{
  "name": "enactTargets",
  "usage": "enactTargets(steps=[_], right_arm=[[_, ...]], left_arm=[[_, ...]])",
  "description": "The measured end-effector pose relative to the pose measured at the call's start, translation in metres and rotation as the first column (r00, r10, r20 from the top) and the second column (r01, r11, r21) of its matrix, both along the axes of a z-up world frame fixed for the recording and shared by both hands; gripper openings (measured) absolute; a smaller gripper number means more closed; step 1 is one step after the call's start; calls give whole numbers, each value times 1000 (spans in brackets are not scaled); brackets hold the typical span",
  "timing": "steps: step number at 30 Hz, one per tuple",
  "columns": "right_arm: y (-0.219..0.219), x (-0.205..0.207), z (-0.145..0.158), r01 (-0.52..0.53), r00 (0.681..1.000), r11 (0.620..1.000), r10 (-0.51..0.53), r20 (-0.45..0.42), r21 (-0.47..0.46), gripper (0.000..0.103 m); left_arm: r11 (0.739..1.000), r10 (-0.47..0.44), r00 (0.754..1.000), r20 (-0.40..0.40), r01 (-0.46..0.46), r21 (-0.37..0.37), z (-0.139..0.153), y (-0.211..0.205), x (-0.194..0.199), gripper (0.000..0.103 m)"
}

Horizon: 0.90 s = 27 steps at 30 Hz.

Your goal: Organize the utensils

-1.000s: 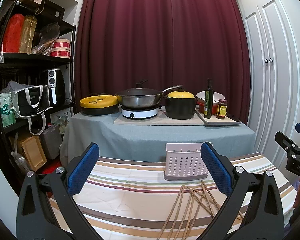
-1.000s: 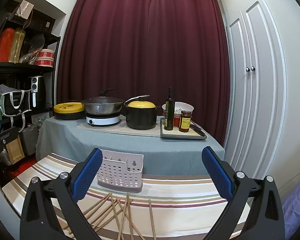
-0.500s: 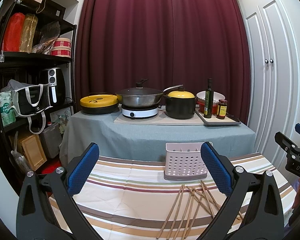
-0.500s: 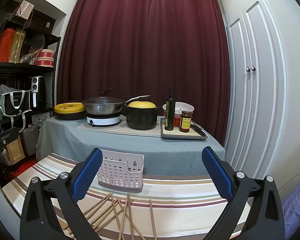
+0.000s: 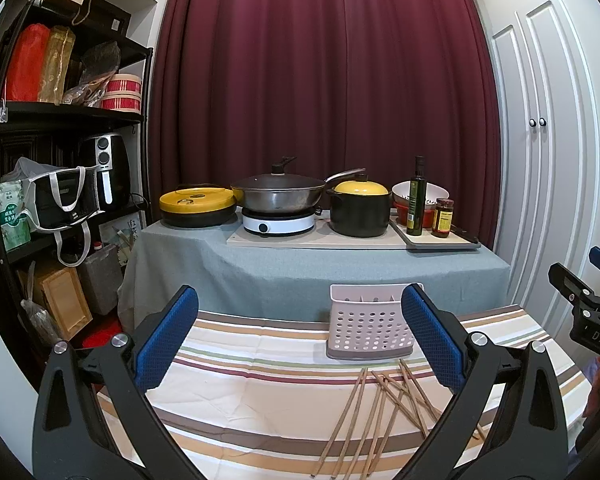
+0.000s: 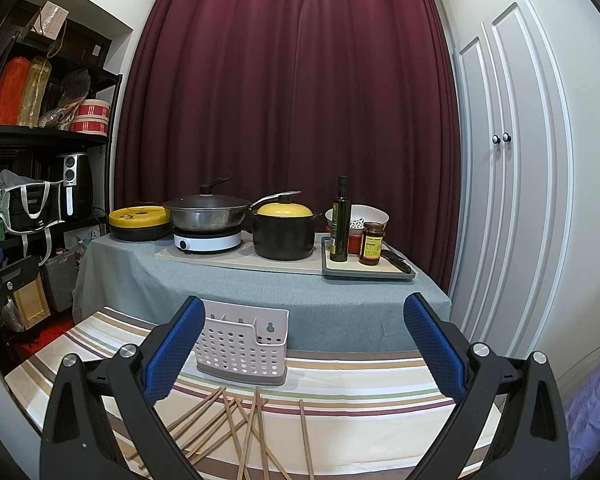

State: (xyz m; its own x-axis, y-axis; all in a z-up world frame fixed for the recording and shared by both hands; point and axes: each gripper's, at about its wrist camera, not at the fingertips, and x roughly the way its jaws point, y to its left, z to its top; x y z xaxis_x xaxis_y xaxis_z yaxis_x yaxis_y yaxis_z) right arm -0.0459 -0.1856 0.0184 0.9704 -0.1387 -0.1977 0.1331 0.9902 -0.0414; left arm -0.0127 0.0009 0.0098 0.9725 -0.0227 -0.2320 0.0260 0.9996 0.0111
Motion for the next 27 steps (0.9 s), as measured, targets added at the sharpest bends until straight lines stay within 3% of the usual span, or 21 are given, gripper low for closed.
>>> enactTargets(steps=[27], right_arm=[[0, 0, 0, -4, 1000, 1000, 4, 4, -1, 97]], left_arm=[[1000, 0, 1000, -2, 0, -1, 0, -1, 1, 99]])
